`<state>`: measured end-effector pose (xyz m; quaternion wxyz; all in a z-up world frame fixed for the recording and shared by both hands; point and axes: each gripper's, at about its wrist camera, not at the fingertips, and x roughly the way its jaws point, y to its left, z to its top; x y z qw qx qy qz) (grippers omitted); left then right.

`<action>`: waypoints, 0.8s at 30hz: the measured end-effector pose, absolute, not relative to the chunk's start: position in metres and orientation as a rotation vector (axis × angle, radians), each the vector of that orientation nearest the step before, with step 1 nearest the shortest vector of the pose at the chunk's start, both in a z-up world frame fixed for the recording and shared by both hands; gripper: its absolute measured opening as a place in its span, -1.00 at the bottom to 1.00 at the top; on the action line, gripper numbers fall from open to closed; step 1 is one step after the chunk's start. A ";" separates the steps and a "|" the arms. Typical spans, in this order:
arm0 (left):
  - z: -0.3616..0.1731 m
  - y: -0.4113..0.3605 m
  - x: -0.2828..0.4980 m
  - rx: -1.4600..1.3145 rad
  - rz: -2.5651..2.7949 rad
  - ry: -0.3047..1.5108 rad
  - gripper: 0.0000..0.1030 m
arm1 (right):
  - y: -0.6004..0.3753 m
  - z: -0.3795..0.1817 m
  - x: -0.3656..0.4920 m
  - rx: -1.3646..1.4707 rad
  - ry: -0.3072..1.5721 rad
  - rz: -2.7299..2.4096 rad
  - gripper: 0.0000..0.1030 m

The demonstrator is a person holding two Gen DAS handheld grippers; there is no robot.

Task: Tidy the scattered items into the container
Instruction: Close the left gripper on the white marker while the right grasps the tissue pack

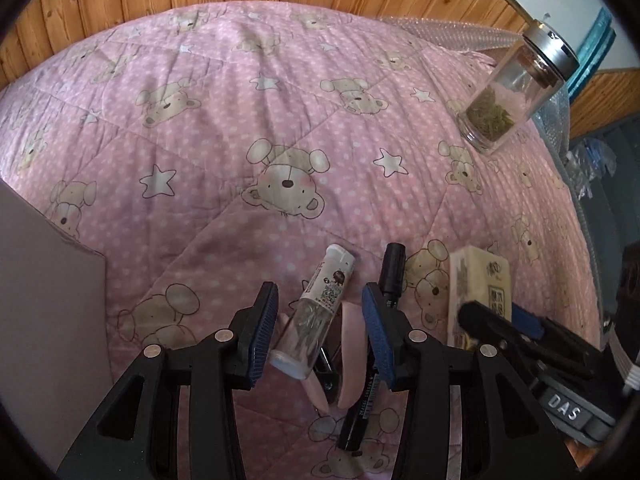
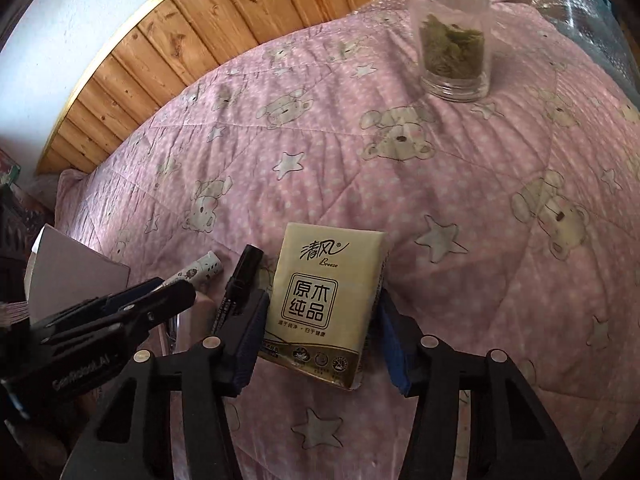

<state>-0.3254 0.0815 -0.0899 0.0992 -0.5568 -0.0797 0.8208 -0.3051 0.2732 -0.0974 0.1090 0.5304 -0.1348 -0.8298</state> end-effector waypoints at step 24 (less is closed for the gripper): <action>-0.044 0.095 -0.292 -1.562 2.497 -0.089 -0.80 | 0.257 -0.083 -0.279 1.472 -0.457 -2.390 0.02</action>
